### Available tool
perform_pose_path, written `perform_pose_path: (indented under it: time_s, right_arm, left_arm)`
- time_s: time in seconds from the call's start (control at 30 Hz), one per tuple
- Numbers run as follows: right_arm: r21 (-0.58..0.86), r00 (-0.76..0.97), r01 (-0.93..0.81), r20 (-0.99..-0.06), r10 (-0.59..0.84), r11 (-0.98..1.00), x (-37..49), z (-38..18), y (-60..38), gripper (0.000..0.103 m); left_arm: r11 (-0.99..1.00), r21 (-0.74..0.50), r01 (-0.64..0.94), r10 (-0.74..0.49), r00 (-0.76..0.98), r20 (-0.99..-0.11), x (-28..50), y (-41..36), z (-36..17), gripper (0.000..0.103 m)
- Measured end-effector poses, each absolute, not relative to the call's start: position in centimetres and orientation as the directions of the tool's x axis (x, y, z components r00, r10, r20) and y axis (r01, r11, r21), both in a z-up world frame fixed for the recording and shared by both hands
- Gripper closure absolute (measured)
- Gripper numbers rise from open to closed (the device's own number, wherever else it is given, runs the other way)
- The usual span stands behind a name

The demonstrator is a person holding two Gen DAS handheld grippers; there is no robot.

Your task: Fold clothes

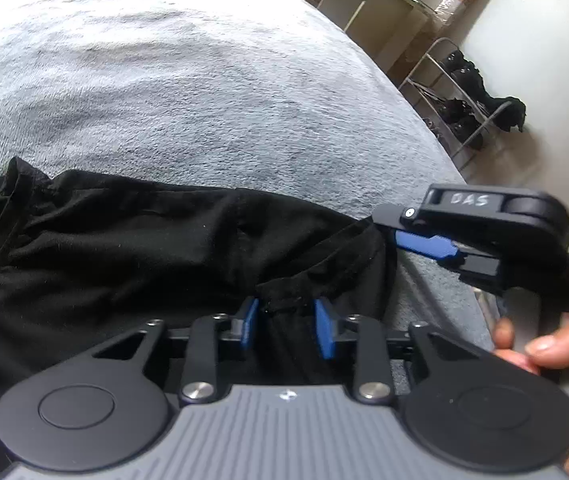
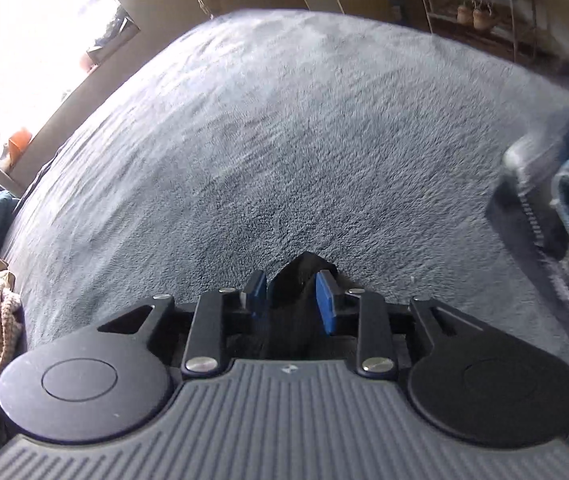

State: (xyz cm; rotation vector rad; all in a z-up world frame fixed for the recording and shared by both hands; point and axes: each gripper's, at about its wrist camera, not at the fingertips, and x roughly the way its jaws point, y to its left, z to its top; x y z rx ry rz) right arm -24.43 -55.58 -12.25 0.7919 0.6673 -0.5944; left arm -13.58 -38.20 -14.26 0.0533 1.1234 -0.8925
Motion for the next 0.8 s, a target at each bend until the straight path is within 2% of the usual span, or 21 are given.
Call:
perform_pose_path:
  time_s: [0.1,0.13,0.23,0.43,0.57,0.67,0.77,0.8]
  right_arm:
    - [0.417,0.620,0.717,-0.748,-0.237,0.558,-23.7,-13.2,-56.3,0.076]
    - [0.412,0.614,0.723,-0.751,-0.244,0.555,-23.7,-13.4,-56.4,0.079]
    - [0.418,0.616,0.731,-0.745,-0.257,0.539,-24.0,-13.4,-56.9,0.091]
    - [0.456,0.652,0.715,-0.708,-0.271,0.530,-25.1,-12.6,-57.2,0.100]
    - [0.496,0.696,0.683,-0.666,-0.270,0.537,-25.6,-11.8,-57.0,0.101]
    - [0.517,0.704,0.671,-0.669,-0.239,0.531,-25.4,-11.5,-57.1,0.101]
    - [0.536,0.685,0.689,-0.701,-0.199,0.488,-25.5,-11.4,-57.3,0.095]
    - [0.542,0.680,0.696,-0.709,-0.189,0.471,-25.6,-11.4,-57.4,0.089]
  left_arm:
    - [0.673,-0.429,0.603,-0.613,0.129,-0.779,-13.1,-37.8,-14.4,0.093]
    - [0.673,-0.446,0.590,-0.624,0.128,-0.771,-13.1,-37.6,-14.3,0.094]
    - [0.659,-0.482,0.578,-0.659,0.134,-0.740,-13.6,-37.1,-13.7,0.096]
    - [0.583,-0.553,0.595,-0.742,0.114,-0.660,-15.4,-36.1,-12.0,0.096]
    - [0.528,-0.593,0.608,-0.788,0.090,-0.609,-16.8,-35.5,-11.0,0.096]
    - [0.494,-0.590,0.638,-0.803,0.076,-0.591,-17.8,-35.5,-10.6,0.096]
    - [0.453,-0.593,0.666,-0.820,0.051,-0.570,-18.6,-35.7,-10.5,0.096]
    - [0.439,-0.588,0.679,-0.823,0.042,-0.566,-18.9,-35.8,-10.6,0.096]
